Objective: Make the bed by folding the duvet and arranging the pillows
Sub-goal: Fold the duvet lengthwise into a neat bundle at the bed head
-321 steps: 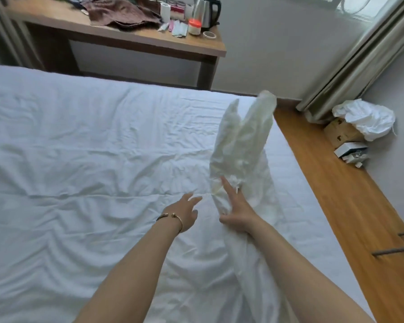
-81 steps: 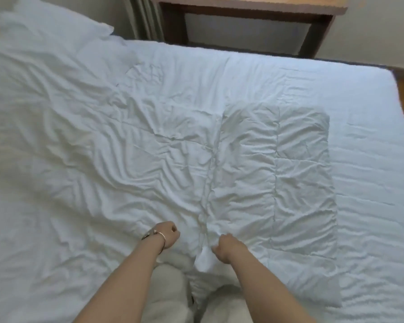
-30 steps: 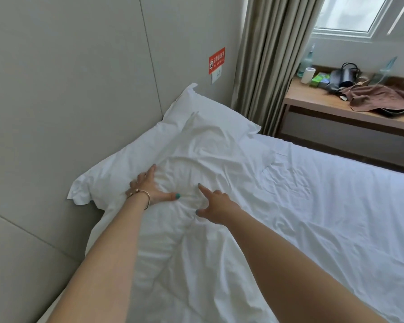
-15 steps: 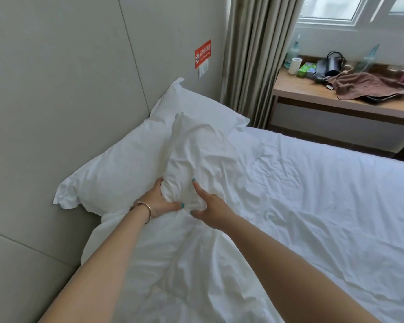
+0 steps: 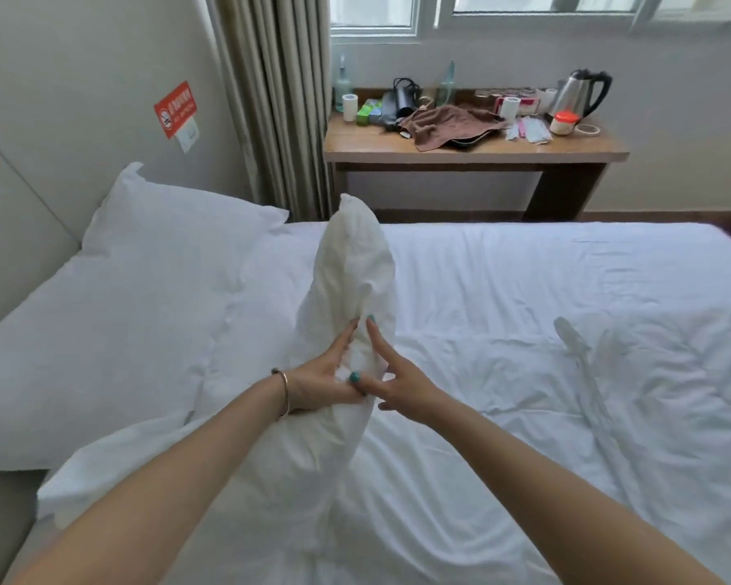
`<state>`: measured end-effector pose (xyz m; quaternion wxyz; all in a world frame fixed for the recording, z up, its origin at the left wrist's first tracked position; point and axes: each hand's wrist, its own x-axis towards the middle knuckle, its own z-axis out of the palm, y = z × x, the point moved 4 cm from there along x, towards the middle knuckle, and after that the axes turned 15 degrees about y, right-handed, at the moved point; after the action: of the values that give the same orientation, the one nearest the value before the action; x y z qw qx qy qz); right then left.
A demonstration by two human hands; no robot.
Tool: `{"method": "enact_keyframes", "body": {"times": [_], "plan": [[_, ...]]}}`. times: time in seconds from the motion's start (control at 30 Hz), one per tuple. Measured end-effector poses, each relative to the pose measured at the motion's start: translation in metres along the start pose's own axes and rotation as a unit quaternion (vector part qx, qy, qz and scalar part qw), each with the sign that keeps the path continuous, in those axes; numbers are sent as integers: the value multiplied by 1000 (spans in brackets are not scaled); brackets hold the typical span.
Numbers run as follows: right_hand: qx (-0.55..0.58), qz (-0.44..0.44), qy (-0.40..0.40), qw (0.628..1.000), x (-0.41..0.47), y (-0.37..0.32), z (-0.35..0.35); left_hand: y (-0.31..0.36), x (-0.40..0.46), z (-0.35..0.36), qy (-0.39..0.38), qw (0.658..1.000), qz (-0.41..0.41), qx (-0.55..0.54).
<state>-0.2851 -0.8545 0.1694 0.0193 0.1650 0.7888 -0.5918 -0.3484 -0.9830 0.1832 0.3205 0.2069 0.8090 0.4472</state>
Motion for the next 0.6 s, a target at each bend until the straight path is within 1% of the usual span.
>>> {"method": "enact_keyframes", "body": {"times": [0.07,0.1,0.17,0.23,0.27,0.33,0.37,0.4,0.43,0.47,0.5,0.53,0.57,0.6], "plan": [[37,37,13,999,-19,24,-44,26,12,47,-27,999,20,0],[67,59,26,996,-29,36,-64,39,17,71,-24,999,28,-12],[106,100,64,987,-47,57,-101,61,28,120,25,998,43,-28],[92,137,91,982,-62,82,-131,63,42,176,79,995,31,-59],[74,161,89,980,-69,98,-142,57,47,205,87,990,-10,-109],[38,210,69,974,-83,139,-155,34,54,261,90,965,-124,-215],[20,235,56,970,-92,160,-158,23,53,282,100,957,-162,-220],[5,259,40,965,-102,180,-161,13,53,299,123,958,-174,-191],[-5,278,23,960,-112,197,-164,7,50,308,158,966,-159,-131],[-10,290,5,957,-122,212,-165,3,44,310,202,969,-132,-45],[-15,293,-12,956,-129,224,-165,-2,36,309,236,965,-96,66],[-24,289,-23,957,-135,234,-165,-8,24,307,248,948,-78,184],[-40,283,-28,958,-140,243,-163,-19,12,306,230,929,-97,273],[-63,273,-25,960,-144,251,-161,-34,-1,306,193,914,-144,326]]}}
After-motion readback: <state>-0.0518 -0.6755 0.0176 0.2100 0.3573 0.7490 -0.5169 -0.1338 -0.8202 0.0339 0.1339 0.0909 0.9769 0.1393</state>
